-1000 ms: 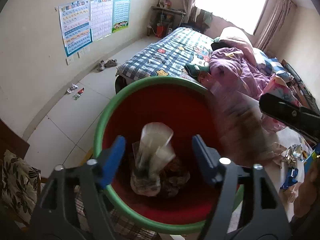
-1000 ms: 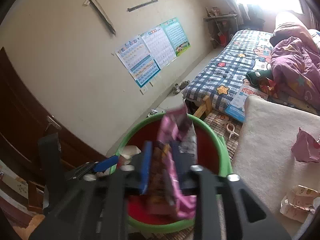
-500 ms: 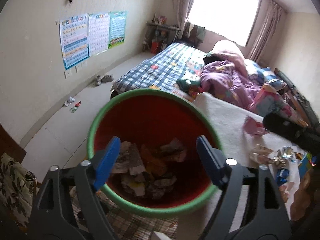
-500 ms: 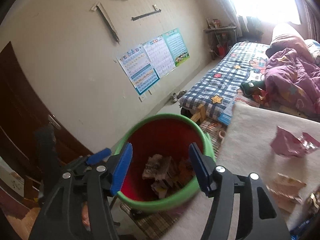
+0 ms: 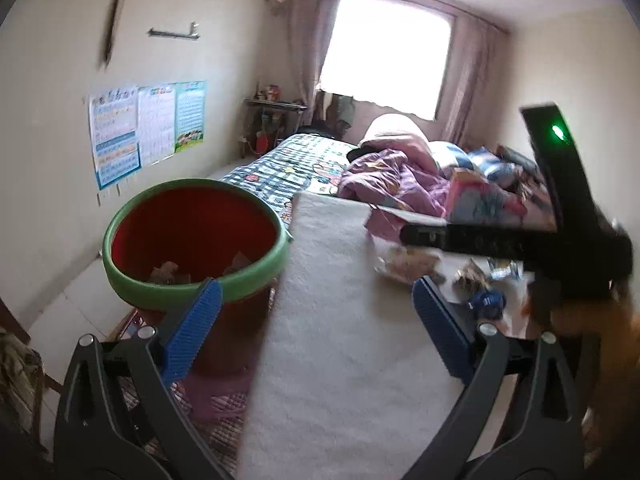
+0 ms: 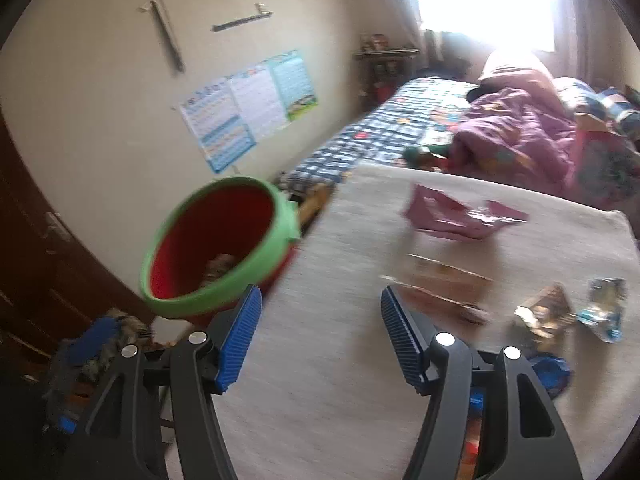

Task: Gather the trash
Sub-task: 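Move both grippers back over the remaining wrappers on the table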

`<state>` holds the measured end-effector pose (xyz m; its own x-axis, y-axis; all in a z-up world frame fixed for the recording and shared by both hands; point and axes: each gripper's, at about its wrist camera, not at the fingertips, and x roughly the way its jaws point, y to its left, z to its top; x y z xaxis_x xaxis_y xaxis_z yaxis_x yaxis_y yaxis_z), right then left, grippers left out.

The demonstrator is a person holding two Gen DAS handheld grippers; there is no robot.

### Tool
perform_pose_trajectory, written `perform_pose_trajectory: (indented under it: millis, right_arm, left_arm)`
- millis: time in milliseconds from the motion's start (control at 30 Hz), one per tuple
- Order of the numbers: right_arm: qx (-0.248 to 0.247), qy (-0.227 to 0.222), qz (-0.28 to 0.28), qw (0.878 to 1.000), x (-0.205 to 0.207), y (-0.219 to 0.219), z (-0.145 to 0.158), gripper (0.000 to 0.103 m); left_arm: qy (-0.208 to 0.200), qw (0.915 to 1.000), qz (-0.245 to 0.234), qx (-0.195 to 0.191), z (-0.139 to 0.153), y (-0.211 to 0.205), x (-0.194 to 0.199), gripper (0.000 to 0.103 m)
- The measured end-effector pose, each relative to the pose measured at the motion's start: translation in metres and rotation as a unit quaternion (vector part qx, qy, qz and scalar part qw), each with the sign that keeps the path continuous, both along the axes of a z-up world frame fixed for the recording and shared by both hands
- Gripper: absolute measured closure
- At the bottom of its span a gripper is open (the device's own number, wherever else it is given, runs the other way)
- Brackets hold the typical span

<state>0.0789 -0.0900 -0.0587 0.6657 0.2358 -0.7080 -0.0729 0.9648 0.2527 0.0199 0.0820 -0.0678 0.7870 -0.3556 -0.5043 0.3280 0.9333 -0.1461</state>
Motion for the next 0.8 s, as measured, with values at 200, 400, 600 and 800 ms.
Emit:
perform_pose_trajectory:
  millis: [200, 400, 600, 800]
  right_arm:
    - [-0.002, -0.005, -0.039, 0.999, -0.014, -0.046, -0.004, 0.042]
    - [0.025, 0.006, -0.1, 0.995, -0.047, -0.117, -0.021, 0.033]
    - [0.031, 0.034, -0.117, 0.992, -0.064, -0.178, -0.038, 0.033]
    - [0.046, 0.049, -0.14, 0.988, -0.07, -0.237, -0.052, 0.033]
  left_arm:
    - [0.027, 0.999, 0.031, 0.018, -0.016, -0.014, 0.002, 0.009]
    - [0.061, 0.9956, 0.067, -0.022, -0.022, -0.036, 0.029, 0.009]
    - [0.08, 0.9966, -0.005, -0.014, -0.011, -0.097, 0.045, 0.009]
    - [0.144, 0.9731, -0.162, 0.077, -0.026, -0.176, 0.051, 0.009]
